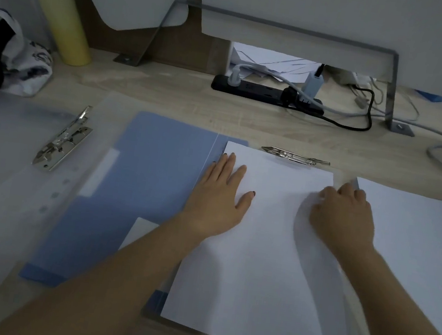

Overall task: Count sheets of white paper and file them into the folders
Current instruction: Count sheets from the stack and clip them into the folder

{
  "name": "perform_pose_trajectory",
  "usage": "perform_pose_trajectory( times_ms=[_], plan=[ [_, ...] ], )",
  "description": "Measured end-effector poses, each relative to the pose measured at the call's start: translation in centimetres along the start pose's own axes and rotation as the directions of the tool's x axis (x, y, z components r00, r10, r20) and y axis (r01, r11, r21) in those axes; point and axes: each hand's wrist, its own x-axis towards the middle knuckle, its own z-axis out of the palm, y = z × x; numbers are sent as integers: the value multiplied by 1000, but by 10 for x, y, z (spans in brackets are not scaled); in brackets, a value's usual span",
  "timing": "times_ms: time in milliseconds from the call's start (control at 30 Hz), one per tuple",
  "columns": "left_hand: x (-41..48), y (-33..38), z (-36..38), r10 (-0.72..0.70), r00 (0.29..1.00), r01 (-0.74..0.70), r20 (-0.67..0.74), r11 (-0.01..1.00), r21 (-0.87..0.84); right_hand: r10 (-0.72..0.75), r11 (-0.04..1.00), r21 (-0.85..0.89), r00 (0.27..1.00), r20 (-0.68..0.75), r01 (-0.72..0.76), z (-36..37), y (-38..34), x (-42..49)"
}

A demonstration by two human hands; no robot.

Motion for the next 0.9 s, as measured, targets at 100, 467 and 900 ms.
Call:
perform_pose_trajectory(
  times_ms=[100, 467, 900],
  plan=[
    [-1, 0, 2, -3, 999, 3, -43, 1000, -5, 231, 743, 559, 925, 301, -368, -17, 0, 42],
    [-1, 0, 2, -10, 999, 11, -39, 1000, 13, 103, 361, 906, 975, 195, -219, -19, -35, 68],
    [0, 4, 2, -16, 997, 15, -76, 1000, -12, -212, 869, 449, 976, -42, 208, 24, -52, 69]
  ],
)
